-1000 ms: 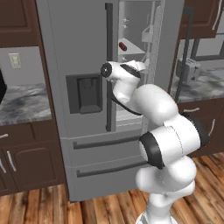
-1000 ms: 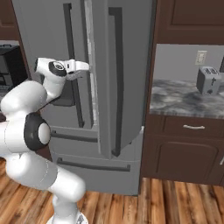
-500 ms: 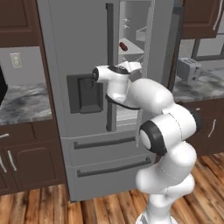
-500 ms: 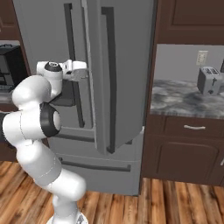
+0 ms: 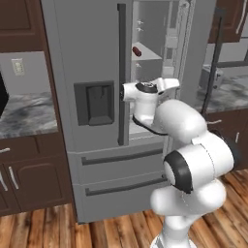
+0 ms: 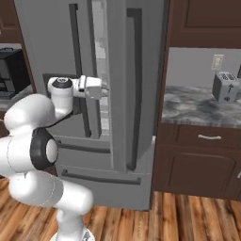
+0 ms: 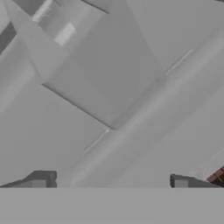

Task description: Move the hot dog bun to the plate on the dining table and place the condiment next to that plate. Then navigate to the fridge and take the sausage and place it on the plate as well.

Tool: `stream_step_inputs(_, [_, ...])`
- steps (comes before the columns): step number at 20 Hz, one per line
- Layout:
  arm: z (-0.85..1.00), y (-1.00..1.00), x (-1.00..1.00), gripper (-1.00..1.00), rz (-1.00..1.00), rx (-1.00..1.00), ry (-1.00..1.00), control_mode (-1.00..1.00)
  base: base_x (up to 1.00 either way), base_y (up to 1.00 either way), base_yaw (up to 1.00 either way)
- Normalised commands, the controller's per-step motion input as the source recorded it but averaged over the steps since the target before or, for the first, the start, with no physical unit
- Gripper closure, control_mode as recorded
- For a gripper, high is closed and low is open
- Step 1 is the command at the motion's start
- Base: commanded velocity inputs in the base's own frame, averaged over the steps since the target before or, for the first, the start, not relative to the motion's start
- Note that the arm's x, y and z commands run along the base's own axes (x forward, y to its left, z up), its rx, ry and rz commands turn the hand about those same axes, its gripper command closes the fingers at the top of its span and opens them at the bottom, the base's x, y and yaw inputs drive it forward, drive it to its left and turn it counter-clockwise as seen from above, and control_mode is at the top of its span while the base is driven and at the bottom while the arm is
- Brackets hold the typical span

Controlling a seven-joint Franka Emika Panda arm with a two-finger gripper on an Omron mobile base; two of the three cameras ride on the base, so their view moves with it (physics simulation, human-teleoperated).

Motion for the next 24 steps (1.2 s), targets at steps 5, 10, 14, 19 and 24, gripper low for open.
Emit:
stream_step_inputs(5, [0.0,-1.0,-0.83,-1.0,-0.09,-0.02,-0.01,-1.0,0.0,0.0,0.0])
stream_step_inputs(10, [0.0,-1.0,-0.28,-1.0,-0.01,0.0,-0.1,-1.0,0.0,0.0,0.0])
stream_step_inputs(14, [0.02,-1.0,-0.32,-1.0,0.0,0.01,-0.21,-1.0,0.0,0.0,0.0])
stream_step_inputs(19, [0.41,0.42,-0.99,-1.0,0.15,0.03,-0.18,-1.0,0.0,0.0,0.0])
stream_step_inputs(24, [0.56,1.0,-0.62,-1.0,0.25,0.09,0.06,-1.0,0.0,0.0,0.0])
